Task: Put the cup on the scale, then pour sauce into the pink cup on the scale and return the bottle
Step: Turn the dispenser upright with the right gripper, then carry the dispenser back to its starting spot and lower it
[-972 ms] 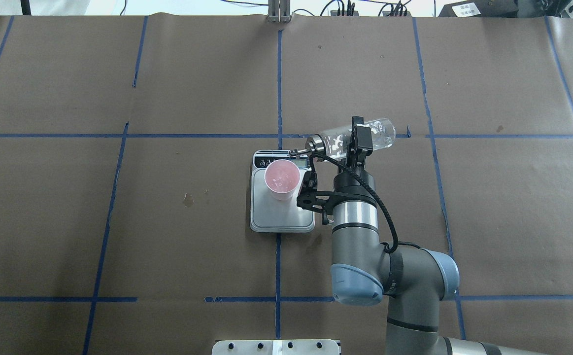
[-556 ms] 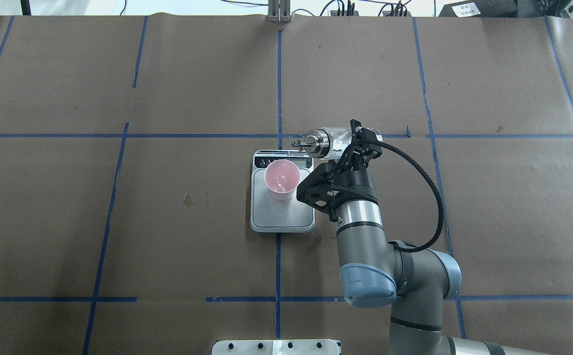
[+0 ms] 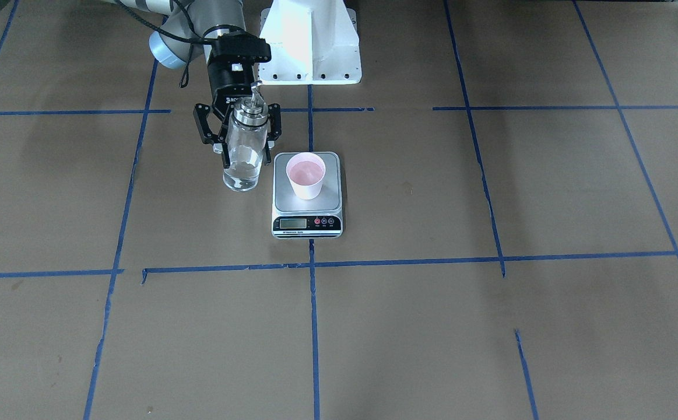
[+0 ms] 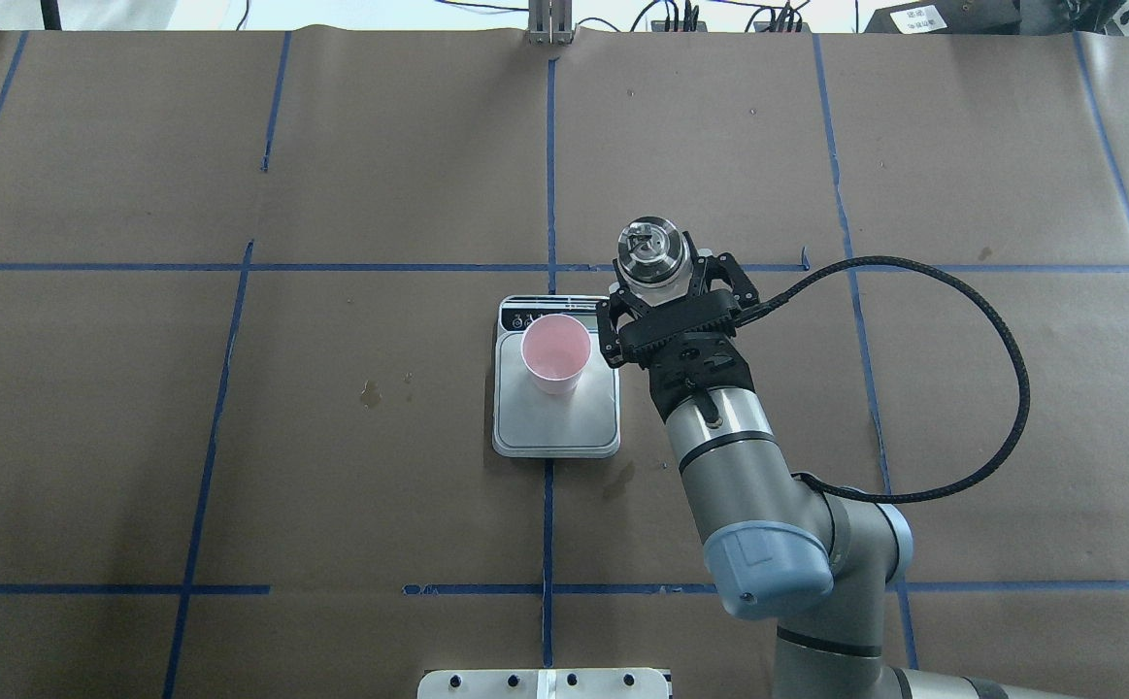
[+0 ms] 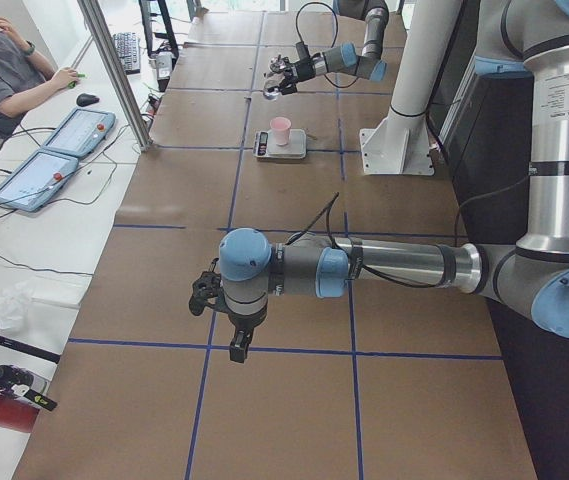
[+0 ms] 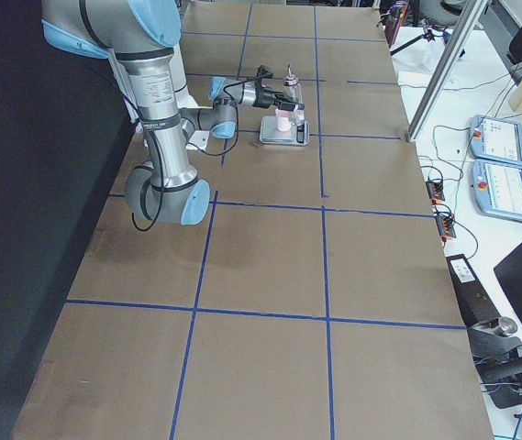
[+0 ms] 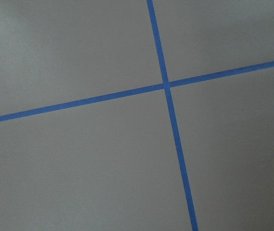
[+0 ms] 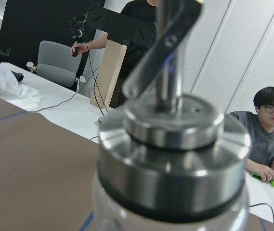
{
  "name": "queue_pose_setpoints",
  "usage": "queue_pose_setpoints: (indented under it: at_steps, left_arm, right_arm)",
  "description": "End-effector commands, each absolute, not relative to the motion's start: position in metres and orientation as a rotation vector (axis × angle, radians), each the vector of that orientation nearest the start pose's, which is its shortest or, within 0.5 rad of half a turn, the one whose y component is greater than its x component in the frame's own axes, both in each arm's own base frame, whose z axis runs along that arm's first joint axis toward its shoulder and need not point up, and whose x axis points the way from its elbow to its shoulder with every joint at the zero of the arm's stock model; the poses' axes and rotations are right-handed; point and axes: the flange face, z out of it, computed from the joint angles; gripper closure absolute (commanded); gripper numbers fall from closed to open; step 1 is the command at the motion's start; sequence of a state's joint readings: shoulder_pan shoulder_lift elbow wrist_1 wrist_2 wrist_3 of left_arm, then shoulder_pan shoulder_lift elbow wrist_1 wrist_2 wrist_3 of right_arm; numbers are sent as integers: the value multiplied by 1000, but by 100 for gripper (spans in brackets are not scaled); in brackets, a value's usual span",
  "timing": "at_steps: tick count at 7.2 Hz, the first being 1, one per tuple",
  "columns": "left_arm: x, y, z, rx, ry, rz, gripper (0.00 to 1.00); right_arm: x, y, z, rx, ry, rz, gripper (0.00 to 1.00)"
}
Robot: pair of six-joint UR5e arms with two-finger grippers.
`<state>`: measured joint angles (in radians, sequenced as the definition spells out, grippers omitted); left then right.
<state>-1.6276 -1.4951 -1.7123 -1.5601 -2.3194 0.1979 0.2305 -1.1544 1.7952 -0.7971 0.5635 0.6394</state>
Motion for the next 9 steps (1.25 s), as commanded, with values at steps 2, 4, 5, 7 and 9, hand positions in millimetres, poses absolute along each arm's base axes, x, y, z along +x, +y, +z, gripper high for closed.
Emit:
queue_pose_setpoints:
  at_steps: [2, 4, 5, 7, 9]
  left_arm:
    - [-92, -459, 628, 147, 736, 155, 0]
    - [-92, -459, 629, 146, 737, 155, 0]
    - [-92, -459, 629, 146, 737, 155, 0]
    - [-92, -459, 629, 148, 736, 157, 0]
    - [-92, -458, 629, 148, 736, 157, 0]
  right_arm:
    - [-474, -333, 279, 1274, -672, 204, 100]
    - [-456, -329, 334, 1230, -626, 184, 100]
    - [-451, -326, 353, 1161, -694, 256, 100]
    - [-430, -321, 404, 1118, -646, 253, 100]
    - [-424, -319, 416, 1088, -669, 301, 100]
